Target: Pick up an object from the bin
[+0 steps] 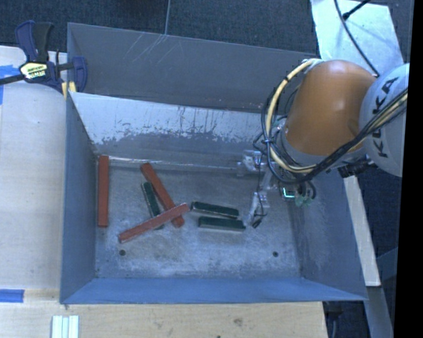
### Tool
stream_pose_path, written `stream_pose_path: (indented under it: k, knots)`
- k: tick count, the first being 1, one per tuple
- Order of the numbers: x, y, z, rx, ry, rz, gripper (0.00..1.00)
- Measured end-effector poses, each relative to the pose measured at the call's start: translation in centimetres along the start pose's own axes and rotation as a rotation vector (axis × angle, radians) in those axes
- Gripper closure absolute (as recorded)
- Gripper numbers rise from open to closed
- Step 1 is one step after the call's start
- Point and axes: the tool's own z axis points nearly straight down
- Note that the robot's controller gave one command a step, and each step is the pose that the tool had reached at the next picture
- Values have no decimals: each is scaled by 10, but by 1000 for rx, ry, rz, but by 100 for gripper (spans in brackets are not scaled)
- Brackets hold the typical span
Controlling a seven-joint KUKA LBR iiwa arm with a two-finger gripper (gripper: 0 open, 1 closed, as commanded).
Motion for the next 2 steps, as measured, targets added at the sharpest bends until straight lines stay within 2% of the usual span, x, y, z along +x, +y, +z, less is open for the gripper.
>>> stream_pose_path:
  k: [1, 2]
  knots:
    - [7, 15, 121, -1, 0, 19, 0]
    - [5, 14, 117, 0, -7, 19, 100]
